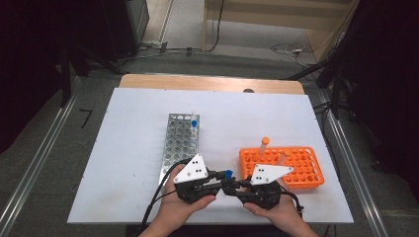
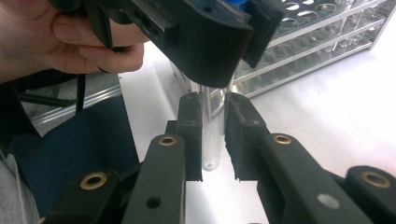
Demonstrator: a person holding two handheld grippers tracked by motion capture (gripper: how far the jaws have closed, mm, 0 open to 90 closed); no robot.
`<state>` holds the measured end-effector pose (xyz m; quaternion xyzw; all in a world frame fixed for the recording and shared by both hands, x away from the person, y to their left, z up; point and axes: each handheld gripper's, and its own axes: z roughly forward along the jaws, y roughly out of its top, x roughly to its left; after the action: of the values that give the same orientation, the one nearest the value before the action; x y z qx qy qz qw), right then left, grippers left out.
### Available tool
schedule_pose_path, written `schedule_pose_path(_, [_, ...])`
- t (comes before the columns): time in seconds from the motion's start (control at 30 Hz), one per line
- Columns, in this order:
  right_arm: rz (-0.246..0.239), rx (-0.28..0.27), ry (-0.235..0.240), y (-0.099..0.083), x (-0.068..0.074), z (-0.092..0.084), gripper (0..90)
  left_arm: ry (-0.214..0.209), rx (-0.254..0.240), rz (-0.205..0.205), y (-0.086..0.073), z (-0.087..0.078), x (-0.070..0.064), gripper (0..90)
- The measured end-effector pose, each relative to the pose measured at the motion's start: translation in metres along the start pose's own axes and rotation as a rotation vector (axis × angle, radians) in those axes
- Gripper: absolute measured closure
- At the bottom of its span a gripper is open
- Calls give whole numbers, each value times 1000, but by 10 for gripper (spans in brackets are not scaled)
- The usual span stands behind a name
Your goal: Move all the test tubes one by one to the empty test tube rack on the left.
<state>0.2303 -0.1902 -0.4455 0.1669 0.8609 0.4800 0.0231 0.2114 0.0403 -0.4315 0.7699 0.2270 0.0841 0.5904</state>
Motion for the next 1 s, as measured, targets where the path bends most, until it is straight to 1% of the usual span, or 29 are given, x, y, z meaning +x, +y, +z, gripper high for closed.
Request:
schedule_pose_path(0.13, [-2,-18,6,-1,-3,-6,649,16,-18,-10,2,-5,3,766])
schedule_pose_path(0.23, [-5,-36,-3,-1,-5,-13,562,30,-28,-17,3,-9,7,766])
schedule_pose_path(0.4, [2,-67,-26,-2,-10,-24,405,56,-46,-20,7,-17,13,766])
schedule_pose_path(0.53, [21,-83,-61,-4,-17,-34,306,74,-60,-24,10,-23,20,766])
schedule_pose_path(0.7, [34,-98,-87,-7,-24,-44,233,104,-68,-20,13,-29,29,767])
schedule_pose_path(0.87, [46,-108,-119,-11,-31,-55,172,147,-89,-16,20,-41,41,767])
schedule_pose_path(1.0, [57,-115,-143,-14,-37,-66,144,190,-108,-17,24,-50,52,767])
